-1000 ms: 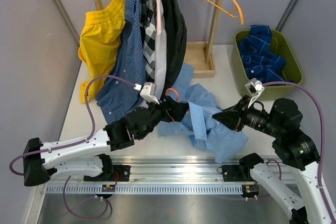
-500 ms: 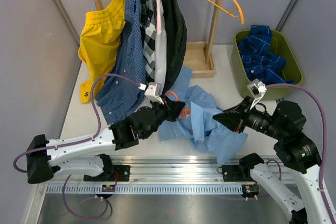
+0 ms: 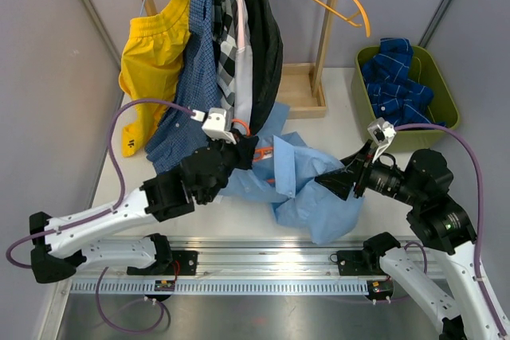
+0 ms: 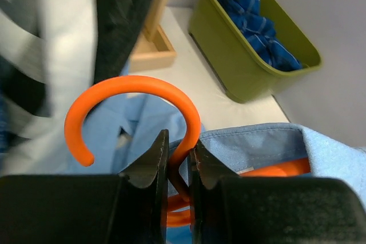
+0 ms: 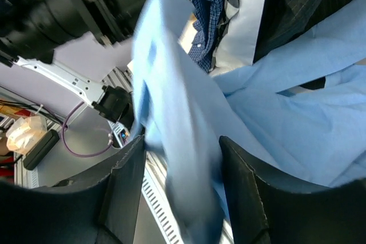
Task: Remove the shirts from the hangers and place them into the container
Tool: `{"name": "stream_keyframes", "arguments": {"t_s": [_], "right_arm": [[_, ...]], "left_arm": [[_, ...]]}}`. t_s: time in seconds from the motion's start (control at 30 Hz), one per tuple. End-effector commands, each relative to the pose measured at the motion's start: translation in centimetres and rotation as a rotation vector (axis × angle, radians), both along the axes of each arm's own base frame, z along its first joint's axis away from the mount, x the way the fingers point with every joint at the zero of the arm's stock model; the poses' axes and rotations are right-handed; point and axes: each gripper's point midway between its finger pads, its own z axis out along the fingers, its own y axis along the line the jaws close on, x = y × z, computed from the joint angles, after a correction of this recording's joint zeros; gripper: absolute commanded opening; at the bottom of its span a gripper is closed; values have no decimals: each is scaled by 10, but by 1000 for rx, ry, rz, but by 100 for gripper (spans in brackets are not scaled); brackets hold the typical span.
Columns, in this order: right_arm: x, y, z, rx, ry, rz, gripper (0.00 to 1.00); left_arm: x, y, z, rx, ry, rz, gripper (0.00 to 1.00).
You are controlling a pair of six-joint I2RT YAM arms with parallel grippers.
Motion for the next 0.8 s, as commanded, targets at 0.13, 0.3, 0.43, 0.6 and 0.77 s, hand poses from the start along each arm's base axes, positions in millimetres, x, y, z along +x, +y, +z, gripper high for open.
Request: {"name": "stream_keyframes", "arguments": {"t_s": [0.13,0.3,0.43,0.6,0.77], "right_arm": [[3,9,-8,9,-15,52,62],[8,12,-15,6,-9,60,28],[19,10,-23,-4,6,11,0],[30,6,-27,-16,10,-46,0],[46,-12,-21,-31,-39,-193,0]], "left_arm": [[19,94,41,89,-66,272,0],[17,106,33,95,-49,285,0],[12,96,11,128,-2,220,0],[4,92,-29,194,78,179,0],[-4,116,-76,295,152,229,0]]}}
